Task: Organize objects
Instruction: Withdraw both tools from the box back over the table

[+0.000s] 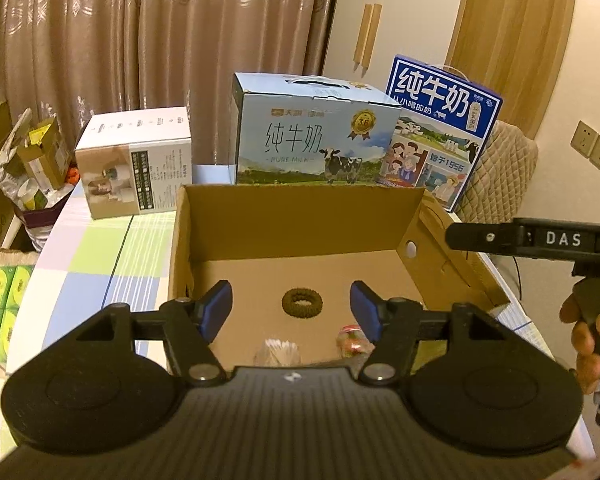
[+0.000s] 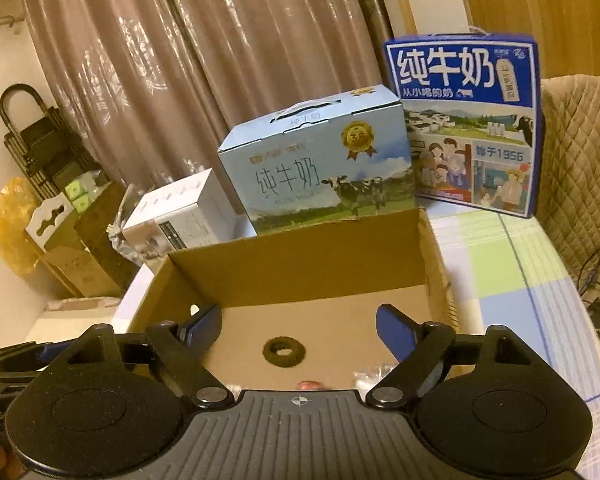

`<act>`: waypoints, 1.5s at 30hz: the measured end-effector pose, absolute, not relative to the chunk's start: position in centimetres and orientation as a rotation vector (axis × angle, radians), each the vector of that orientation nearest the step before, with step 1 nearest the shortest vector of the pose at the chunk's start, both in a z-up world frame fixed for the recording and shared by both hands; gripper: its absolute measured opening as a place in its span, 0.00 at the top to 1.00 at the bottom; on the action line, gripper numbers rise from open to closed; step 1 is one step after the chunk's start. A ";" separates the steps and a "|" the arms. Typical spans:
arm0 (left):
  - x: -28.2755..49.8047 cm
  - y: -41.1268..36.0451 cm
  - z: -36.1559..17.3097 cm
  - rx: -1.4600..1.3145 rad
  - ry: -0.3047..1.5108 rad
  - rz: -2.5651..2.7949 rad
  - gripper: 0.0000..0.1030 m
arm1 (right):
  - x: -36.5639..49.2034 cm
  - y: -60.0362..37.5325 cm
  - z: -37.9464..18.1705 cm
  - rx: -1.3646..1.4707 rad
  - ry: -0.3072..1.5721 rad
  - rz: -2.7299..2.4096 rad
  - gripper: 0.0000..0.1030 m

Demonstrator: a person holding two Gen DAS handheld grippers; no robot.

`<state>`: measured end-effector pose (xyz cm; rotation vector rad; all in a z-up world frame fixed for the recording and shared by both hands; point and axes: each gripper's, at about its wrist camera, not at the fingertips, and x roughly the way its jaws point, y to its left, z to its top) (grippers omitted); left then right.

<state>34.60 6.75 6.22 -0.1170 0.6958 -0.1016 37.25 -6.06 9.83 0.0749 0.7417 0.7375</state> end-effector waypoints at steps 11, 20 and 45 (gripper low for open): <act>26.9 6.8 7.8 -0.172 0.672 -0.049 0.24 | 30.2 -11.6 12.0 0.063 0.706 0.716 0.21; 18.4 5.5 9.9 -0.198 0.644 -0.007 0.11 | 21.4 -16.3 13.7 0.046 0.691 0.678 0.21; 5.8 1.3 6.9 -0.120 0.702 0.009 0.01 | 8.4 -23.2 9.3 -0.113 0.735 0.646 0.21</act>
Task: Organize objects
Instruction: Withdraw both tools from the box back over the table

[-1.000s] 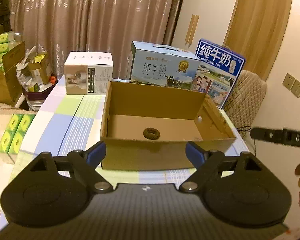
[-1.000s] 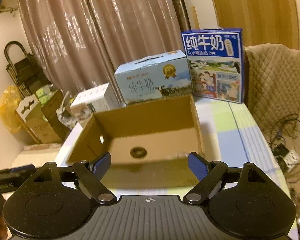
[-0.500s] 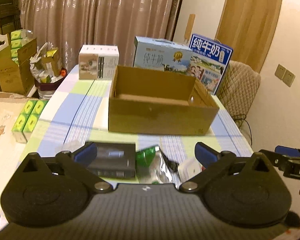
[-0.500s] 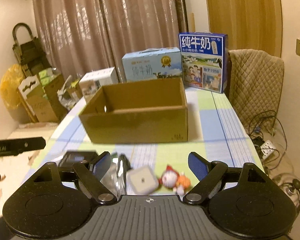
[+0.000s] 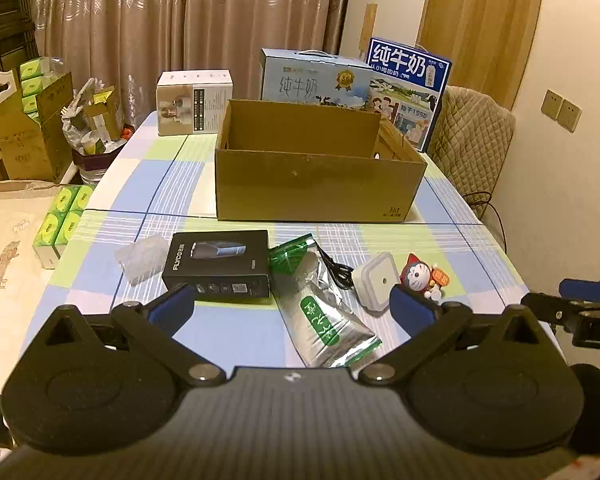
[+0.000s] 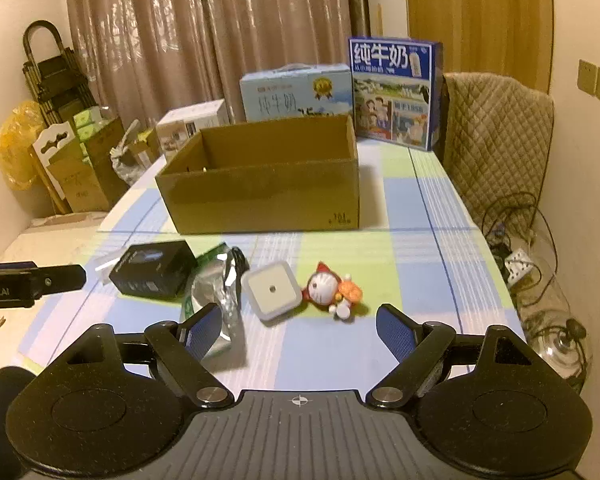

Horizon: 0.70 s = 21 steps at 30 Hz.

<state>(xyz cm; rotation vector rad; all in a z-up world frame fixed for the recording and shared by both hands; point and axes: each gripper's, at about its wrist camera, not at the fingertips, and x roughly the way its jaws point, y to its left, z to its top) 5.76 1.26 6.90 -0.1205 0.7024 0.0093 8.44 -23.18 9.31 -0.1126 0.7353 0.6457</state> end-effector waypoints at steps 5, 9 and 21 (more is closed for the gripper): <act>5.3 0.9 6.6 -0.106 0.701 0.016 0.01 | 8.4 -23.6 8.6 -0.112 0.763 0.637 0.21; 5.1 0.6 6.2 -0.096 0.710 0.012 0.01 | 8.4 -23.7 8.5 -0.110 0.763 0.638 0.21; 5.2 -0.8 5.7 -0.083 0.726 -0.017 0.01 | 8.3 -24.1 7.8 -0.125 0.782 0.628 0.21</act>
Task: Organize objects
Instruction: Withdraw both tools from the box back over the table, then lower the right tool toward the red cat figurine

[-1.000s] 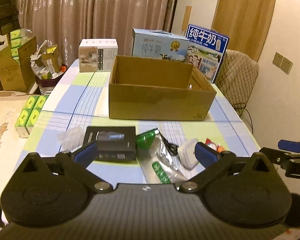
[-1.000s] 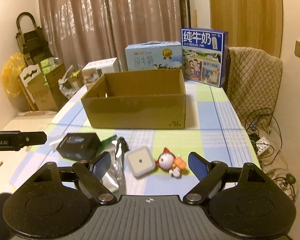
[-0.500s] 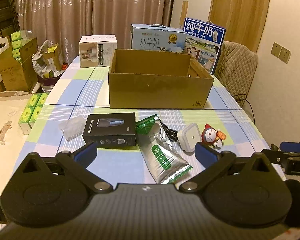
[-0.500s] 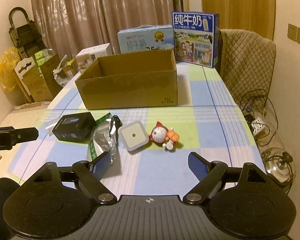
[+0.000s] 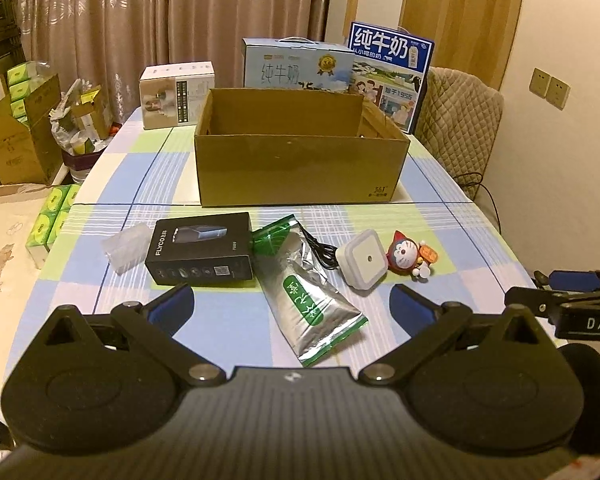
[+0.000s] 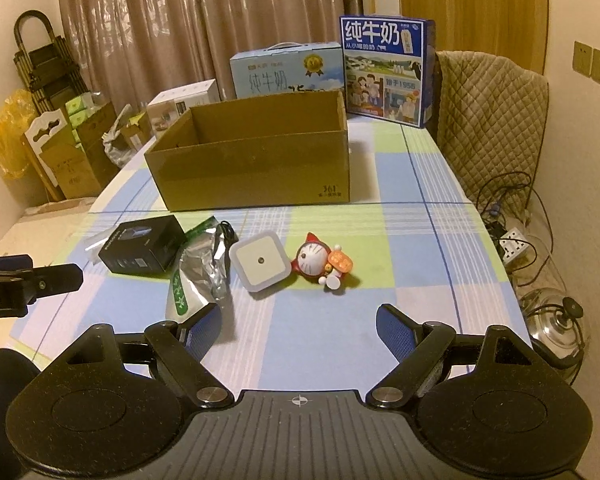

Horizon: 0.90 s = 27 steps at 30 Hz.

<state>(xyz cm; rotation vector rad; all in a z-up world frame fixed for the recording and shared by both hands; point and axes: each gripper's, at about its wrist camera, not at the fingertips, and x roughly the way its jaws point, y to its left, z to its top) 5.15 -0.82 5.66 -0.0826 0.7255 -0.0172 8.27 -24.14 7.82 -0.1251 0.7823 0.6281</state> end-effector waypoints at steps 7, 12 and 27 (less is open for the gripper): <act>5.4 -1.2 5.3 -0.076 0.738 -0.024 0.01 | 8.6 -24.4 7.2 -0.119 0.803 0.622 0.21; 5.7 -1.4 4.8 -0.071 0.754 -0.030 0.01 | 8.8 -24.5 6.8 -0.116 0.811 0.621 0.21; 9.0 -4.4 2.9 0.067 0.774 -0.101 0.01 | 12.4 -24.1 5.3 -0.198 0.821 0.679 0.21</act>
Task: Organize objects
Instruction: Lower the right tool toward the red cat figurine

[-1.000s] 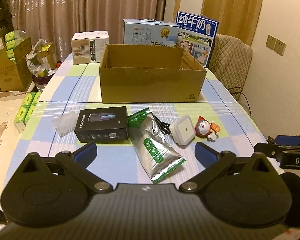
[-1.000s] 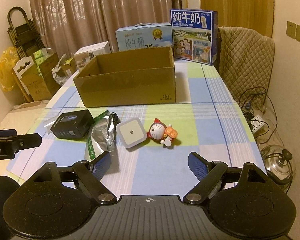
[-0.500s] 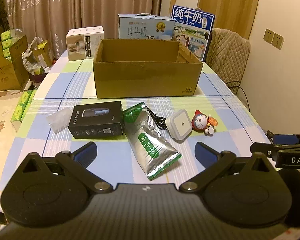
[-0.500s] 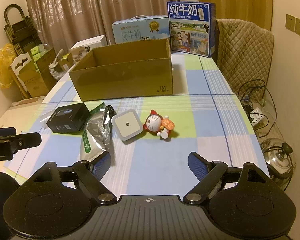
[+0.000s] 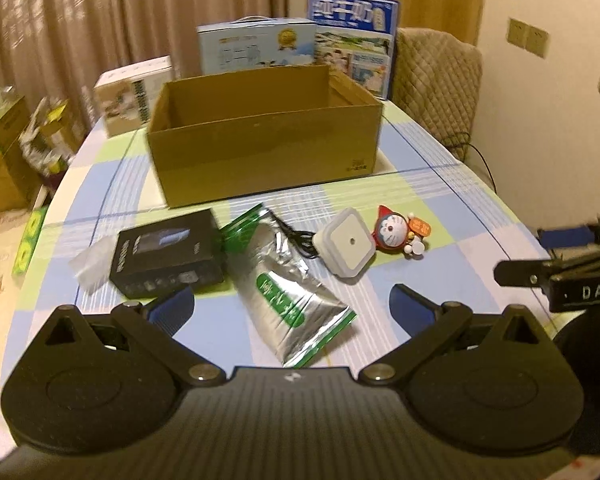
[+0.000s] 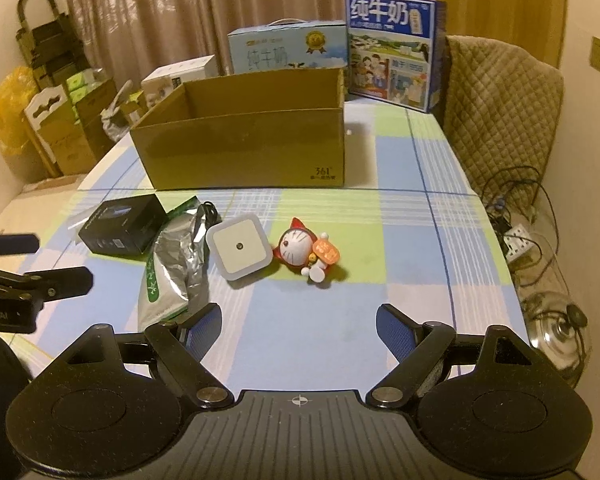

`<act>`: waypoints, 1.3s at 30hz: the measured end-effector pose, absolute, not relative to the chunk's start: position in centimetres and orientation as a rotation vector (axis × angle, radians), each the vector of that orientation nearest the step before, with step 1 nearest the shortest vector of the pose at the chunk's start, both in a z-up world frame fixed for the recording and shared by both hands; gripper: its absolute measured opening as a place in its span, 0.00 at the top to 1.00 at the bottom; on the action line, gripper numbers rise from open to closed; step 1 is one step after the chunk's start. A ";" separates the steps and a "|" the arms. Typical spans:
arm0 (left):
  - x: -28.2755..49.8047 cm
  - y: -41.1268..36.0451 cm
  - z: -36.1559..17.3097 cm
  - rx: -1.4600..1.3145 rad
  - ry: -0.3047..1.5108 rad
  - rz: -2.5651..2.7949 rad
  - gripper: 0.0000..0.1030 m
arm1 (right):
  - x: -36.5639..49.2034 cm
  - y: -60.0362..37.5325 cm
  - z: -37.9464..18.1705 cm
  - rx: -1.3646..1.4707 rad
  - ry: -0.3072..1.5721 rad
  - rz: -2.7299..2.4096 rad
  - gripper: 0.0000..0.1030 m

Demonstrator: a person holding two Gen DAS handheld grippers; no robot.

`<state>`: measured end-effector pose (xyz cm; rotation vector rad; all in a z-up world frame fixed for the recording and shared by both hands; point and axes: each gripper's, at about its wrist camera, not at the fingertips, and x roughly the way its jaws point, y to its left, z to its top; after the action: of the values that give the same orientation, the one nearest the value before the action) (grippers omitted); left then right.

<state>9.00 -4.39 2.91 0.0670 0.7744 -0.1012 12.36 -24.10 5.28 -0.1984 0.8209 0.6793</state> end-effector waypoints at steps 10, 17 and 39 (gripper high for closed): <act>14.5 -8.7 0.1 0.317 0.765 -0.253 0.08 | 16.4 -21.9 3.6 -0.397 0.784 0.834 0.21; 17.7 -10.3 -3.1 0.418 0.786 -0.324 0.20 | 19.7 -20.0 1.7 -0.521 0.775 0.933 0.29; 20.5 -10.1 -7.2 0.484 0.799 -0.395 0.31 | 25.7 -13.8 -3.9 -0.842 0.726 1.106 0.44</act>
<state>20.51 -10.12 -7.15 0.4844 0.7994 -0.3951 25.73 -13.83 -3.94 -0.8424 0.7260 1.1064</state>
